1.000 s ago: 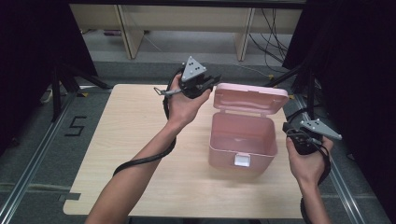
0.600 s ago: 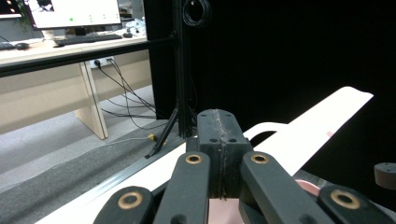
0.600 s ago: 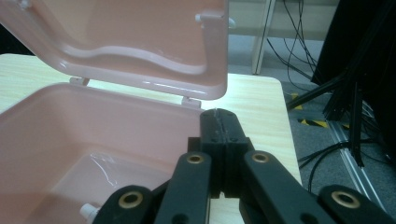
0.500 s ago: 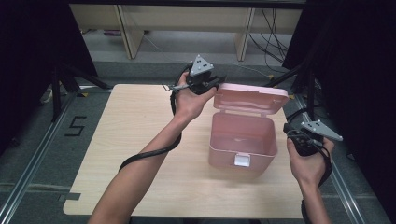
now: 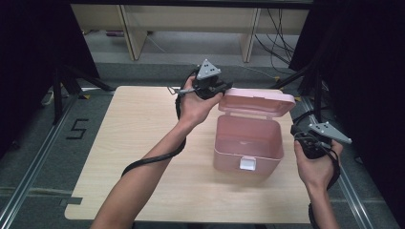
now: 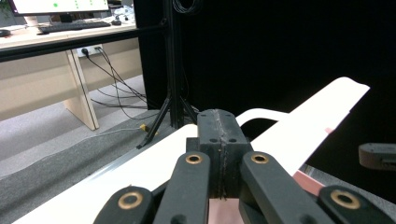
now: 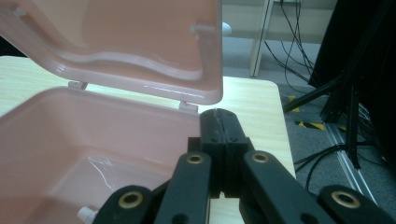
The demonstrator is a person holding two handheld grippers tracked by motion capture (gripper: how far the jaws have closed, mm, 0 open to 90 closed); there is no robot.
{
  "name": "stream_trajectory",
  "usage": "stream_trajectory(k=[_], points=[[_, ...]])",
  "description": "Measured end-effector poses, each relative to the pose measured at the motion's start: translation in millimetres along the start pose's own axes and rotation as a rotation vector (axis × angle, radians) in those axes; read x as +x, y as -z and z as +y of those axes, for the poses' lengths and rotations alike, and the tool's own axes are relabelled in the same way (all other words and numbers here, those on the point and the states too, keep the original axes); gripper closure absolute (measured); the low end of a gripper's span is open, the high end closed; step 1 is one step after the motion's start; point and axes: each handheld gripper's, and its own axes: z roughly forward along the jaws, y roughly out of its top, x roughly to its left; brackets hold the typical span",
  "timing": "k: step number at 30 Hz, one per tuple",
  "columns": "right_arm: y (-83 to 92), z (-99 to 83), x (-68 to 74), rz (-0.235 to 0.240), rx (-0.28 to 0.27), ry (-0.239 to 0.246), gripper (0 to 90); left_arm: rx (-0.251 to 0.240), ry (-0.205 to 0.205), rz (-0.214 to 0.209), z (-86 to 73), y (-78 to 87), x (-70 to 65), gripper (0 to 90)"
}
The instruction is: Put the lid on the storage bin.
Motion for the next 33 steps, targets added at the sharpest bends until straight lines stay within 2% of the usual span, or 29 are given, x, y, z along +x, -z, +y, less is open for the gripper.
stream_trajectory(k=[1,3,6,10,14,16,18,21,22,23,25,30,32,33], points=[[0.0,-0.3,0.6,-0.005,-0.012,-0.006,90.0,0.005,-0.001,-0.002,-1.2,0.4,-1.1,90.0],[1.4,0.4,0.0,0.003,0.003,-0.008,90.0,0.012,0.004,-0.003,-3.9,1.6,-3.3,90.0],[2.4,0.7,-2.2,-0.011,-0.001,0.006,90.0,0.017,0.004,-0.006,-7.9,3.7,-5.8,90.0],[4.1,1.2,-3.9,-0.01,0.004,-0.014,90.0,0.028,0.009,-0.012,-14.6,6.6,-9.2,90.0],[4.7,2.1,-6.7,-0.02,-0.011,0.001,90.0,0.025,0.017,-0.022,-21.6,10.0,-11.5,90.0],[4.8,1.5,-5.0,-0.027,-0.022,-0.023,90.0,0.029,0.012,-0.022,-24.5,11.2,-12.7,90.0],[4.9,1.1,-5.0,-0.026,-0.02,-0.025,90.0,0.034,0.009,-0.026,-27.3,11.3,-13.9,90.0],[5.0,0.5,-5.8,-0.028,-0.024,-0.024,90.0,0.043,0.004,-0.023,-31.0,11.9,-13.9,90.0],[4.7,0.6,-7.6,-0.027,-0.028,-0.004,90.0,0.042,0.006,-0.022,-32.3,12.2,-13.8,90.0],[5.5,0.9,-8.2,-0.022,-0.01,-0.004,90.0,0.043,0.004,-0.021,-33.4,12.7,-13.6,90.0],[5.7,0.2,-8.1,-0.026,-0.009,-0.019,90.0,0.043,0.004,-0.021,-36.0,13.8,-13.8,90.0],[4.8,-0.5,-13.1,-0.031,-0.015,0.006,90.0,0.039,0.006,-0.023,-44.4,21.0,-13.9,90.0],[5.2,-0.9,-11.3,-0.032,0.005,-0.038,90.0,0.036,0.007,-0.022,-48.3,25.2,-13.2,90.0],[3.9,-1.4,-14.1,-0.03,0.001,-0.014,90.0,0.038,0.0,-0.02,-51.1,28.1,-12.3,90.0]])
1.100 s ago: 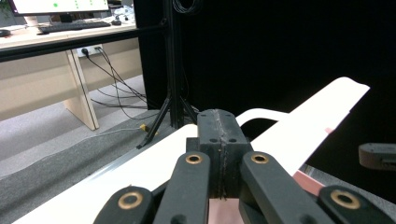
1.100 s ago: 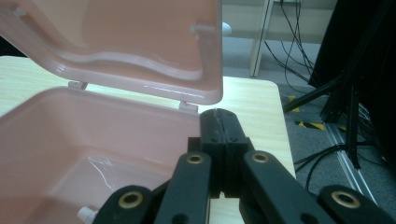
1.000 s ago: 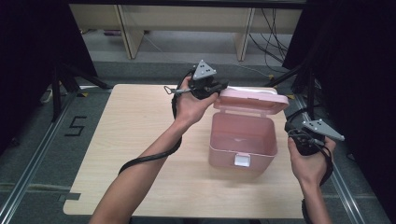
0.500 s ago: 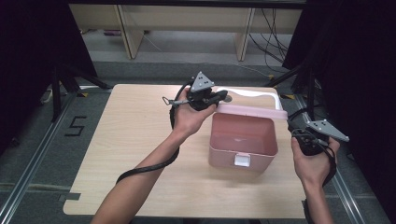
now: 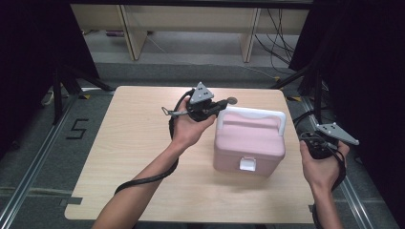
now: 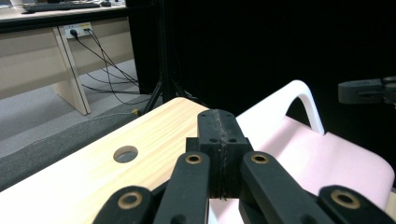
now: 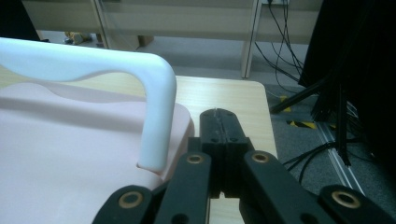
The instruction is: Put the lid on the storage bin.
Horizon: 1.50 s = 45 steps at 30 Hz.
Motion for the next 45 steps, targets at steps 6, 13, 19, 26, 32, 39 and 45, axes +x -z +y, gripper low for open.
stream_trajectory(k=[6,13,19,26,32,39,45], points=[[-2.7,-3.8,-5.6,0.001,-0.002,0.012,90.0,-0.014,0.012,0.029,-18.3,19.6,7.5,90.0],[0.3,-12.0,-9.2,-0.006,-0.01,0.003,89.3,-0.028,-0.004,0.084,-31.5,47.2,16.7,86.8],[9.3,-29.9,-16.1,0.009,-0.017,-0.039,84.4,-0.034,-0.046,0.156,-48.2,79.9,30.5,82.3],[17.5,-59.6,-32.3,-0.016,0.001,-0.052,78.1,-0.051,-0.065,0.242,-76.9,117.0,53.2,71.7],[18.1,-82.8,-42.2,-0.017,0.023,-0.042,72.9,-0.057,-0.028,0.288,-111.4,145.7,69.5,65.3],[15.0,-108.3,-44.9,0.004,0.039,-0.071,68.0,-0.037,0.019,0.357,-152.2,168.2,77.4,53.3],[12.7,-127.9,-47.3,0.004,0.037,-0.087,63.2,-0.02,0.064,0.377,-185.7,178.8,80.1,46.7]])
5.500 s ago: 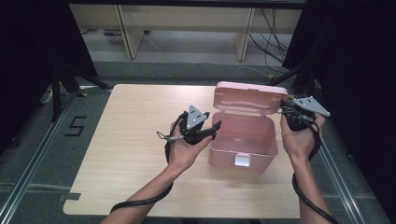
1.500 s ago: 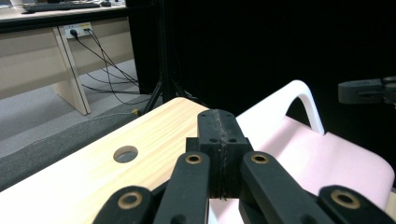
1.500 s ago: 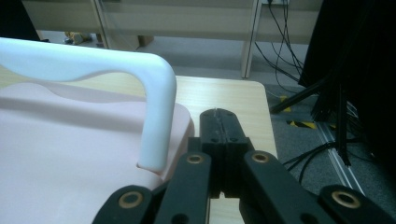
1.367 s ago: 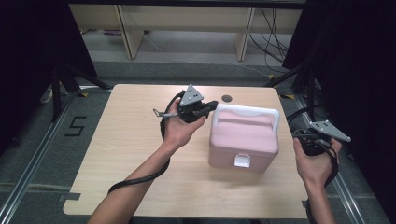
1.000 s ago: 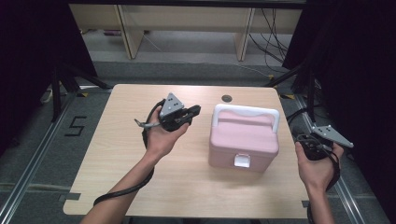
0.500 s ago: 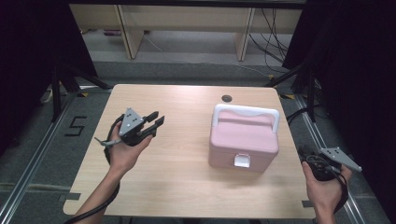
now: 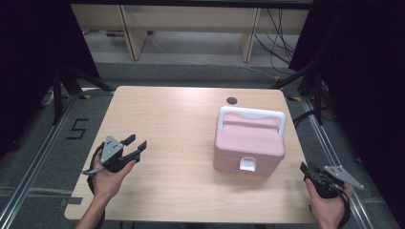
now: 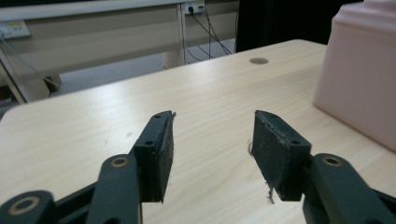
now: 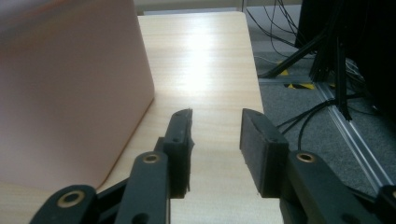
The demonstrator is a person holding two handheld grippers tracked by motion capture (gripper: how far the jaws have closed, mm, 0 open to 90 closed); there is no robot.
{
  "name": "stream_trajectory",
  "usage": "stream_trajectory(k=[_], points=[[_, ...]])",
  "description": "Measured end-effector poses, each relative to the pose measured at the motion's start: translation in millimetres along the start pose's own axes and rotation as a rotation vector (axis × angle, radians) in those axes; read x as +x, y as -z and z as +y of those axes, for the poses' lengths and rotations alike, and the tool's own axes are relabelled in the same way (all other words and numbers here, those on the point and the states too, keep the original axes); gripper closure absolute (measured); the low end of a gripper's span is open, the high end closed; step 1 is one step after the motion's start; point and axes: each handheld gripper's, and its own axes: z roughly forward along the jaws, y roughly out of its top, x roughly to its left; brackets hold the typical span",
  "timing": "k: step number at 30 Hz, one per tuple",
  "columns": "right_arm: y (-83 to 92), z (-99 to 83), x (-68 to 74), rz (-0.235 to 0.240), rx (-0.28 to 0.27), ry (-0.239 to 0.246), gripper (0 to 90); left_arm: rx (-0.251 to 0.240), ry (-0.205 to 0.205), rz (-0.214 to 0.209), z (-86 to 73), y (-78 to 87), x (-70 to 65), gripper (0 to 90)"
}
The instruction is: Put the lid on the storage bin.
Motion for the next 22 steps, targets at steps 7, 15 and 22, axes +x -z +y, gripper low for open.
stream_trajectory(k=[7,15,22], points=[[1.1,-15.2,-4.9,-0.023,-0.017,-0.013,58.4,0.032,0.041,0.04,-33.6,7.4,10.5,39.5],[2.2,-27.6,-3.7,-0.027,-0.051,-0.022,53.4,0.016,0.046,0.06,-51.1,10.1,13.5,35.9],[5.6,-29.1,-2.1,-0.042,-0.095,0.012,50.3,-0.014,0.023,0.058,-53.7,11.3,9.7,31.5]])
